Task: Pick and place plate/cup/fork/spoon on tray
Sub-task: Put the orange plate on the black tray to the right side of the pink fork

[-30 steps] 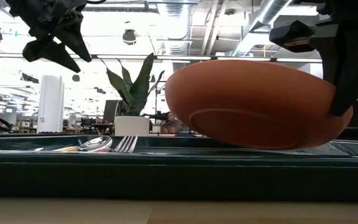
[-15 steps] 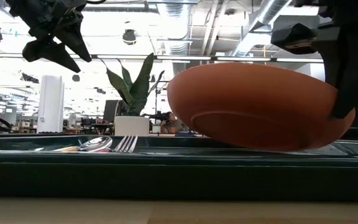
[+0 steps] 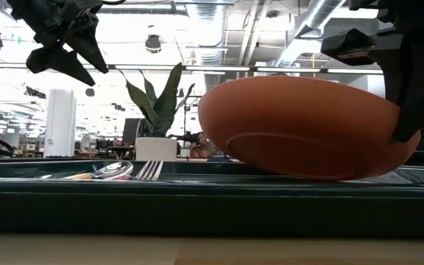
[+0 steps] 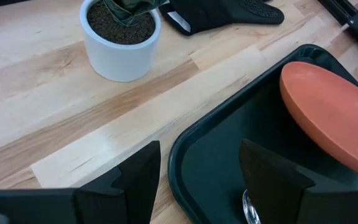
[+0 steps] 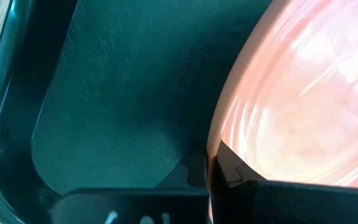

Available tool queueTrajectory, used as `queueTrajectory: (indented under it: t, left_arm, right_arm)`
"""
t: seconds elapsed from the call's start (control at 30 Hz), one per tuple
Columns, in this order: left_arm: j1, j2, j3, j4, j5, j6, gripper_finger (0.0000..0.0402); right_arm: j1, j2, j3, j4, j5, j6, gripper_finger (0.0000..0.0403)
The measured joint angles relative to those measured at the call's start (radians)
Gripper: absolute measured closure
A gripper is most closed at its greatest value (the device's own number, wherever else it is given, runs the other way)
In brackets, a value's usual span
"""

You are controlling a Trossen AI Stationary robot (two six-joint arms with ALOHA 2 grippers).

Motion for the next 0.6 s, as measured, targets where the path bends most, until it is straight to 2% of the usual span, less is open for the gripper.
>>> queueTrajectory:
  t: [0.23, 0.6]
  left_arm:
    - [0.000, 0.000, 0.000, 0.000, 0.006, 0.000, 0.0198]
    - [0.000, 0.000, 0.000, 0.000, 0.006, -0.003, 0.0198]
  right_arm:
    - [0.000, -0.001, 0.000, 0.012, 0.000, 0.013, 0.0401]
    - [0.008, -0.003, -0.061, 0.146, -0.050, 0.078, 0.0401]
